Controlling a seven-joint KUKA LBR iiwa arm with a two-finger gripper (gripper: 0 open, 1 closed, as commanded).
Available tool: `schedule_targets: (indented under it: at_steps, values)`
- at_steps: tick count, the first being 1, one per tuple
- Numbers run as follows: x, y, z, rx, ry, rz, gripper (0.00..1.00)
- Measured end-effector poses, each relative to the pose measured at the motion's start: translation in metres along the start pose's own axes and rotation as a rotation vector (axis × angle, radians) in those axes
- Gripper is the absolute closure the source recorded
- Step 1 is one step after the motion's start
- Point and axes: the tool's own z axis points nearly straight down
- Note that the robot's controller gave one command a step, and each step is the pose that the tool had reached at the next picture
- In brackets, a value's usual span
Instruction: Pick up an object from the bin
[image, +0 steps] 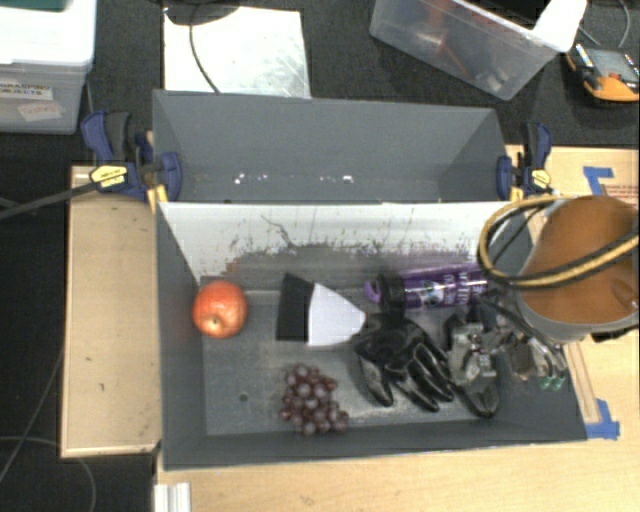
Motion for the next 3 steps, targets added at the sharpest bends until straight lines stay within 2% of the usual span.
schedule_targets:
  at_steps: [1,2,3]
  values:
    - [-0.021,0.011,0.054,-0.001,0.001,-0.195,1.0]
    - [-0.033,-0.018,0.022,0.001,-0.004,0.04,1.0]
    - [-0.056,-0.038,0.067,-0.001,-0.005,-0.439,0.0]
